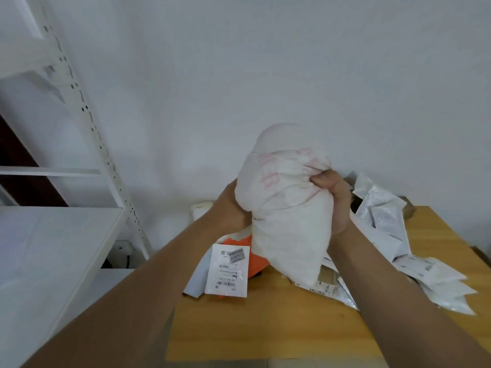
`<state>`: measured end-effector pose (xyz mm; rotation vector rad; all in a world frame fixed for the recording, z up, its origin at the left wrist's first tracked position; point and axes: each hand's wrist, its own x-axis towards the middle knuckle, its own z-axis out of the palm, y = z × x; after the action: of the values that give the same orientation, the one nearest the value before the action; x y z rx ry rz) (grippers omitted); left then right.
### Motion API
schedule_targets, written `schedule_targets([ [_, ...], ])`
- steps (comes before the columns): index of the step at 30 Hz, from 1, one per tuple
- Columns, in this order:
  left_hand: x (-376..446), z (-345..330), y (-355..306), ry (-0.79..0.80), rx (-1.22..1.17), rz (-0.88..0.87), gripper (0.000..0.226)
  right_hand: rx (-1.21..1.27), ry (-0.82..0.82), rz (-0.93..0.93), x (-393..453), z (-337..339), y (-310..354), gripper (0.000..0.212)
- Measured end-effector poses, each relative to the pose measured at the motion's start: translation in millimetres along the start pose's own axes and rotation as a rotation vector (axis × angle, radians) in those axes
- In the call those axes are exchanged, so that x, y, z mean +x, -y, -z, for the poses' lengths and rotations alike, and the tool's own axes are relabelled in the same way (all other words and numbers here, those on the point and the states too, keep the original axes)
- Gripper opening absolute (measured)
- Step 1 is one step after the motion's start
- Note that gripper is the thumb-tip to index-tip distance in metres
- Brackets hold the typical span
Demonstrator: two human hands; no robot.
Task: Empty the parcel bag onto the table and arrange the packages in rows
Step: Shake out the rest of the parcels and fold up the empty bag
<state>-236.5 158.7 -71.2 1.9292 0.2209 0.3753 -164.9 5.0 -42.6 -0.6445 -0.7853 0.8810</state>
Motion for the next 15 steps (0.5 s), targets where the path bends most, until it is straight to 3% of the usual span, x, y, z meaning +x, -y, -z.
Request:
schedule_targets([
  [3,-1.7,-6.2,-2.4,-0.058,-0.023,0.022,0.036,-0.206,-0.294,0.022,4.4,17.8,3.3,0.092],
  [4,-2.2,-5.5,1.0,-0.082,0.049,-0.027,0.030,-0.303,-0.368,0.059,5.2,24.9,4.9,0.088],
  [7,-0.6,-7.2,-1.4,-0.027,0.108,-0.066,0.019,-0.872,-0.590,0.144,5.4,37.4,11.8,0.031],
  [8,-2.7,-7.8,-2.9,-0.026,0.086,-0.072,0.017,-1.035,-0.644,0.187,3.8,42.9,13.6,0.026],
  [9,-3.1,-7.5,-3.6,-0.061,0.080,-0.075,0.012,-1.139,-0.657,0.230,2.1,45.0,15.0,0.026],
  [12,-4.5,-7.8,-9.2,-0.281,0.199,-0.115,0.041,-1.479,-0.632,0.313,-3.6,47.0,13.8,0.028],
  [14,-3.5,-4.2,-9.2,-0.412,0.374,-0.127,0.049,-1.500,-0.592,0.221,-3.9,48.7,11.4,0.026],
  [15,-3.3,-1.3,-9.0,-0.442,0.486,-0.098,0.052,-1.381,-0.559,0.111,-4.4,47.8,11.6,0.026],
])
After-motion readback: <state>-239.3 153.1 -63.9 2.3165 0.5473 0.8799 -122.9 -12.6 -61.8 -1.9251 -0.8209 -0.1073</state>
